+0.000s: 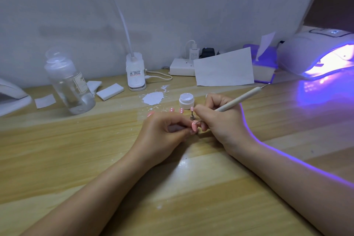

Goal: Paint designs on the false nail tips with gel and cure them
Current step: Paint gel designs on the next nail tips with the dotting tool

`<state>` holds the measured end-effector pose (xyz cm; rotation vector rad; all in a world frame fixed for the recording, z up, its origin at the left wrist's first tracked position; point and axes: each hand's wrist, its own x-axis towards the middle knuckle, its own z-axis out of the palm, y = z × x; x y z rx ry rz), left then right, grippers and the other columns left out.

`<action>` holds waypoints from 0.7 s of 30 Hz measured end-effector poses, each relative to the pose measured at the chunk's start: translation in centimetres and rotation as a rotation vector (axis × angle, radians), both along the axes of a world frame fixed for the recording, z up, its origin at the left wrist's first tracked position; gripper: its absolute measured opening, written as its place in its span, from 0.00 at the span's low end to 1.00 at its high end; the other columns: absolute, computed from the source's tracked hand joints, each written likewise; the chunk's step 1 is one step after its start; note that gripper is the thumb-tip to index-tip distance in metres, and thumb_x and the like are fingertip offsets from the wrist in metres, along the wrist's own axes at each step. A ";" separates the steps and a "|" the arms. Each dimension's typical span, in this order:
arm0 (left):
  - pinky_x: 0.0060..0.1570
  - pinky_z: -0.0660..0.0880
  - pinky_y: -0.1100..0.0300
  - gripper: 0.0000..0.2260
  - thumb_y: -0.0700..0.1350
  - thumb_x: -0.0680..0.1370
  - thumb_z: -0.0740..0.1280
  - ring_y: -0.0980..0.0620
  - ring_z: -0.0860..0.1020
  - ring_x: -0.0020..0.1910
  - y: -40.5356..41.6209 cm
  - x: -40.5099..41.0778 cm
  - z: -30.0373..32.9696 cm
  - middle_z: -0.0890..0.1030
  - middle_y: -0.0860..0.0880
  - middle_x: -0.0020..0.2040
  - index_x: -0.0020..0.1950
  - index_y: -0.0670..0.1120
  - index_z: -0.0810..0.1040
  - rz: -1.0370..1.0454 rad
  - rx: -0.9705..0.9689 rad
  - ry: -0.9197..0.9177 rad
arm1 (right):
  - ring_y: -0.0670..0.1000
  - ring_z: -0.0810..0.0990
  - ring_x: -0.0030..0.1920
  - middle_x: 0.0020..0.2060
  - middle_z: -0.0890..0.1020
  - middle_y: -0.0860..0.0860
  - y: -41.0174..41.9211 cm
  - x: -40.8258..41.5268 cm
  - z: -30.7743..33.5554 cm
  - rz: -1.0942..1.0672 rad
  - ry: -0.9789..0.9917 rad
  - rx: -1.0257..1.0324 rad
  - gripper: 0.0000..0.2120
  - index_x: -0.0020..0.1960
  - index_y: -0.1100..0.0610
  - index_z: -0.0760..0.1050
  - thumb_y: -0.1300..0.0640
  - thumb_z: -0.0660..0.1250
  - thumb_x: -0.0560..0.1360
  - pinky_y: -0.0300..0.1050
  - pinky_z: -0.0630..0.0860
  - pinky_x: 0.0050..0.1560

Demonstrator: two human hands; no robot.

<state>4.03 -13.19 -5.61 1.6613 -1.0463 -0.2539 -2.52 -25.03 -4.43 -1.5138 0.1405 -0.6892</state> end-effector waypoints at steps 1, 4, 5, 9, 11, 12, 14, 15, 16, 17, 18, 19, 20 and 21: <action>0.40 0.70 0.76 0.07 0.30 0.70 0.70 0.69 0.76 0.34 0.0 0.0 0.0 0.82 0.55 0.34 0.41 0.41 0.82 -0.002 -0.001 0.004 | 0.40 0.70 0.16 0.13 0.68 0.47 0.0 0.0 0.0 0.001 0.000 -0.001 0.20 0.25 0.59 0.61 0.73 0.63 0.69 0.28 0.64 0.21; 0.41 0.69 0.77 0.06 0.30 0.70 0.70 0.70 0.75 0.33 0.0 0.0 0.0 0.81 0.57 0.32 0.41 0.40 0.82 0.003 0.007 -0.016 | 0.40 0.70 0.16 0.13 0.68 0.47 0.0 0.0 0.0 -0.007 0.000 -0.009 0.20 0.24 0.59 0.61 0.73 0.63 0.69 0.28 0.65 0.21; 0.42 0.69 0.77 0.06 0.31 0.70 0.70 0.70 0.75 0.33 0.0 0.0 -0.1 0.81 0.56 0.33 0.41 0.40 0.83 0.006 0.009 -0.024 | 0.40 0.70 0.16 0.13 0.68 0.47 0.0 0.0 0.0 -0.011 0.000 -0.013 0.20 0.24 0.59 0.61 0.73 0.63 0.69 0.28 0.65 0.21; 0.45 0.67 0.80 0.05 0.31 0.70 0.70 0.71 0.75 0.35 0.0 0.1 -0.2 0.82 0.51 0.36 0.41 0.40 0.83 0.021 0.016 -0.040 | 0.40 0.70 0.16 0.13 0.68 0.47 -0.1 0.0 -0.1 -0.015 0.006 -0.016 0.20 0.24 0.59 0.60 0.73 0.63 0.69 0.28 0.65 0.22; 0.45 0.67 0.80 0.05 0.31 0.70 0.71 0.70 0.76 0.36 -0.1 0.1 -0.2 0.83 0.50 0.37 0.40 0.40 0.83 0.023 0.015 -0.047 | 0.40 0.70 0.17 0.13 0.68 0.47 -0.1 0.0 -0.1 -0.015 0.005 -0.016 0.21 0.24 0.58 0.61 0.73 0.64 0.69 0.29 0.66 0.22; 0.45 0.66 0.81 0.05 0.31 0.69 0.71 0.71 0.76 0.36 -0.1 0.1 -0.2 0.83 0.49 0.38 0.40 0.40 0.83 0.024 0.013 -0.054 | 0.40 0.70 0.17 0.13 0.68 0.47 -0.1 0.0 -0.1 -0.015 0.003 -0.016 0.21 0.24 0.58 0.61 0.73 0.64 0.69 0.29 0.66 0.22; 0.46 0.65 0.82 0.05 0.31 0.69 0.71 0.72 0.75 0.36 -0.1 0.2 -0.3 0.84 0.47 0.39 0.41 0.40 0.83 0.032 0.014 -0.073 | 0.40 0.70 0.17 0.13 0.68 0.47 -0.1 0.0 -0.2 -0.017 0.002 -0.021 0.21 0.24 0.58 0.61 0.72 0.64 0.69 0.28 0.66 0.22; 0.46 0.65 0.82 0.05 0.31 0.69 0.71 0.72 0.75 0.36 -0.1 0.2 -0.3 0.84 0.47 0.39 0.41 0.40 0.83 0.034 0.016 -0.079 | 0.40 0.70 0.17 0.13 0.68 0.47 -0.1 0.0 -0.2 -0.020 0.002 -0.023 0.20 0.24 0.58 0.61 0.72 0.64 0.69 0.28 0.66 0.22; 0.46 0.65 0.82 0.05 0.31 0.69 0.71 0.71 0.75 0.36 0.0 0.2 -0.3 0.84 0.47 0.39 0.41 0.40 0.83 0.035 0.018 -0.079 | 0.40 0.70 0.17 0.13 0.68 0.47 -0.1 0.0 -0.2 -0.024 0.002 -0.023 0.21 0.24 0.58 0.61 0.72 0.64 0.69 0.29 0.66 0.22; 0.46 0.65 0.82 0.05 0.32 0.69 0.71 0.70 0.76 0.37 0.0 0.2 -0.3 0.84 0.47 0.39 0.40 0.41 0.83 0.035 0.017 -0.078 | 0.40 0.70 0.17 0.13 0.68 0.47 -0.1 0.0 -0.2 -0.026 0.004 -0.025 0.21 0.24 0.58 0.61 0.72 0.64 0.69 0.29 0.66 0.22; 0.46 0.65 0.82 0.06 0.31 0.69 0.71 0.70 0.77 0.38 -0.1 0.2 -0.3 0.84 0.47 0.40 0.40 0.41 0.83 0.037 0.014 -0.077 | 0.40 0.70 0.17 0.13 0.68 0.48 -0.1 0.0 -0.2 -0.028 0.004 -0.025 0.21 0.24 0.58 0.61 0.72 0.64 0.69 0.29 0.66 0.22; 0.46 0.65 0.82 0.06 0.31 0.69 0.71 0.69 0.77 0.39 -0.1 0.2 -0.4 0.84 0.47 0.40 0.40 0.42 0.83 0.040 0.012 -0.075 | 0.40 0.70 0.17 0.13 0.68 0.48 0.0 0.0 -0.1 -0.027 0.004 -0.025 0.21 0.24 0.58 0.61 0.72 0.64 0.69 0.29 0.66 0.21; 0.46 0.65 0.82 0.06 0.31 0.69 0.71 0.68 0.77 0.39 -0.1 0.2 -0.4 0.84 0.47 0.40 0.40 0.42 0.83 0.042 0.012 -0.073 | 0.39 0.70 0.17 0.13 0.68 0.48 0.0 0.0 -0.1 -0.024 0.004 -0.026 0.20 0.24 0.58 0.61 0.73 0.63 0.69 0.29 0.66 0.21; 0.46 0.65 0.82 0.06 0.32 0.69 0.71 0.68 0.77 0.39 -0.1 0.2 -0.3 0.84 0.47 0.40 0.40 0.42 0.83 0.042 0.015 -0.073 | 0.39 0.70 0.17 0.13 0.68 0.48 0.0 0.0 -0.1 -0.022 0.003 -0.026 0.20 0.24 0.59 0.61 0.73 0.63 0.69 0.29 0.66 0.21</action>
